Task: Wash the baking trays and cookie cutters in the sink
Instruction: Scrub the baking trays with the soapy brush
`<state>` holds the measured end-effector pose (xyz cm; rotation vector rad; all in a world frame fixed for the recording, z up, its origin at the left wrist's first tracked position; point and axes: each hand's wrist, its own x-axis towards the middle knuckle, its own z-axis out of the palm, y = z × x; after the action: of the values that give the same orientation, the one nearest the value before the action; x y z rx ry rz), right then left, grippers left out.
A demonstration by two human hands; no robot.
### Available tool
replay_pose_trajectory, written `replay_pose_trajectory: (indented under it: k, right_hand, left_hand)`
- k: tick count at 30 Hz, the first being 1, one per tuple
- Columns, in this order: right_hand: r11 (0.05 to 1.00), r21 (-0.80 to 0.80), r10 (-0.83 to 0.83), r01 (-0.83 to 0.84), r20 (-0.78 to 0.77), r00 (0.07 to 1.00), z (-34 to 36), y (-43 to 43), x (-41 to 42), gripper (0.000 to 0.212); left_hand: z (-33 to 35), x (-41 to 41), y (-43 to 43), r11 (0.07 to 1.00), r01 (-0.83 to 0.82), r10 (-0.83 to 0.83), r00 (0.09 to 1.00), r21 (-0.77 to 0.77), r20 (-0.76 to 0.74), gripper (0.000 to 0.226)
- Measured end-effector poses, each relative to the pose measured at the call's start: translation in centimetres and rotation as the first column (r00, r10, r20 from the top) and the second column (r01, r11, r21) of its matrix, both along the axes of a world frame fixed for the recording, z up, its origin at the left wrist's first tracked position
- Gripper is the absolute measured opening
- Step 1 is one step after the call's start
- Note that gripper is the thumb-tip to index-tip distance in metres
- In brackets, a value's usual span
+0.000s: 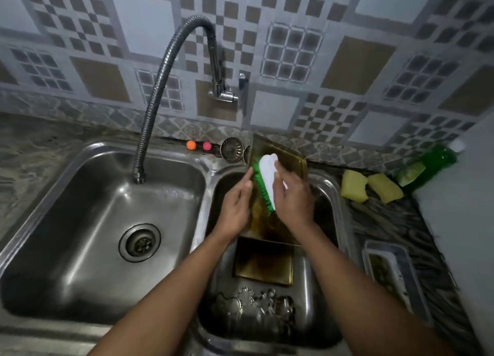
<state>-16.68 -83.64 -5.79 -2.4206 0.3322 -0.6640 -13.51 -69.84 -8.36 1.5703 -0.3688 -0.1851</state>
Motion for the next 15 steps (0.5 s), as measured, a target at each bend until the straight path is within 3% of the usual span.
replay_pose_trajectory:
  k: [6, 12, 15]
  right_hand:
    - [0.951, -0.160, 0.259, -0.263, -0.045, 0.965, -0.7, 0.9, -4.6, 0.039]
    - [0.993, -0.090, 0.062, -0.071, -0.101, 0.993, -0.6, -0.9, -3.6, 0.038]
    - [0.980, -0.091, 0.166, -0.174, -0.095, 0.982, 0.2, 1.2, -3.2, 0.042]
  left_hand:
    - [0.1, 2.3, 0.8, 0.992, -0.125, 0.125, 0.992, 0.016, -0.021, 0.049]
    - [-0.7, 0.9, 0.7, 0.999, -0.002, 0.001, 1.000, 0.042, 0.030, 0.039]
    - [-0.1, 1.0, -0.1, 0.999, -0.032, 0.032, 0.999, -0.021, -0.005, 0.038]
